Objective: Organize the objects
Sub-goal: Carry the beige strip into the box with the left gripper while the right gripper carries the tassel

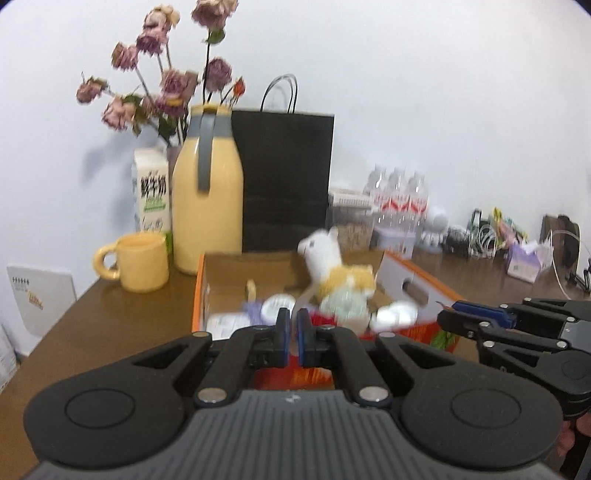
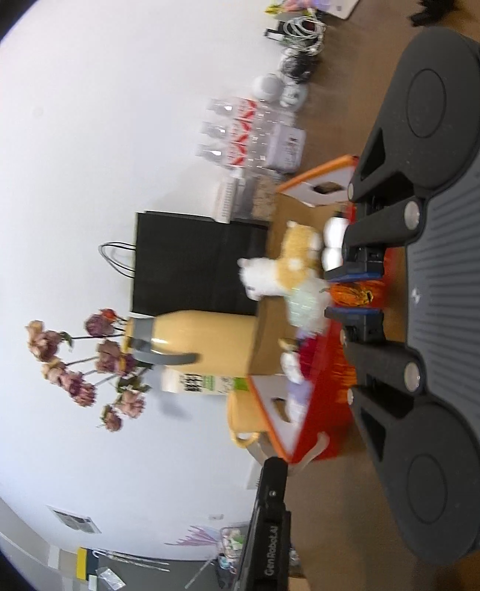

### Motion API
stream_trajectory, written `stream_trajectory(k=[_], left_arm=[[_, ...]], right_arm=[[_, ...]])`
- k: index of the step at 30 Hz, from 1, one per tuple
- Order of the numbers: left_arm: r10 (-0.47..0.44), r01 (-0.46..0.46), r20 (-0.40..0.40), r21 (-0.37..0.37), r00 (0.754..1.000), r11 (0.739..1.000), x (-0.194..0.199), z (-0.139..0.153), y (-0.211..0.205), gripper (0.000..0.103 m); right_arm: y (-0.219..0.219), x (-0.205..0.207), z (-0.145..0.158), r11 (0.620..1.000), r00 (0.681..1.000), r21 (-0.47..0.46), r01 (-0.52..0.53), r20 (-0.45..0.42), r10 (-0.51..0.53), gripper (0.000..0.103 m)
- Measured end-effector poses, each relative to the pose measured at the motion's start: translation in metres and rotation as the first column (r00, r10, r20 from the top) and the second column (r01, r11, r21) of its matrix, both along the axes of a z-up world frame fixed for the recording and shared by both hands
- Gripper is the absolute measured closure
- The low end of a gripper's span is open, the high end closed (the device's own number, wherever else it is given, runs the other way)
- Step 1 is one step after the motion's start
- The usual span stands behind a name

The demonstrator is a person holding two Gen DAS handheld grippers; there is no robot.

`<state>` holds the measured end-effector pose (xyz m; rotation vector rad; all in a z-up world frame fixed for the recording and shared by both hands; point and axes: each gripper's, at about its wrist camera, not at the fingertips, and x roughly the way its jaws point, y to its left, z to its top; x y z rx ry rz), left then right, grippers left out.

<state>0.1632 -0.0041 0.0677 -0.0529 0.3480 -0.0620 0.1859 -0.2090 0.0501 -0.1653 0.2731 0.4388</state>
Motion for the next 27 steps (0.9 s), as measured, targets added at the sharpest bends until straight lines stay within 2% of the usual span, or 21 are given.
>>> stream_trajectory(k=[8,16,19,23,25,27], left_arm=[[0.027,-0.026,0.028,-0.029,0.999,0.999,0.052,0.006,-0.005,0.098],[0.094,-0.095,-0.029,-0.056,0.995,0.994,0.116,-0.016,0.006,0.098],[0.1,-0.103,-0.063,-0.045,0.993,0.994,0.124,-0.027,0.011,0.098],[0.104,-0.107,-0.06,-0.042,0.993,0.993,0.122,-0.03,0.012,0.098],[0.105,-0.107,-0.051,-0.037,0.993,0.994,0.119,-0.032,0.011,0.095],[0.112,-0.113,-0.049,-0.025,0.993,0.993,0.116,-0.033,0.009,0.073]], right_arm=[[0.015,0.052,0.012,0.999,0.999,0.019,0.031,0.023,-0.031,0.091],[0.022,0.107,-0.01,0.996,0.997,0.043,0.072,-0.036,-0.071,0.091],[0.02,0.113,-0.02,0.997,0.995,0.052,0.063,-0.082,-0.059,0.091],[0.022,0.11,-0.024,0.997,0.995,0.042,0.06,-0.087,-0.056,0.091],[0.022,0.108,-0.026,0.997,0.994,0.034,0.063,-0.092,-0.06,0.09],[0.022,0.107,-0.028,0.997,0.993,0.03,0.072,-0.097,-0.069,0.089]])
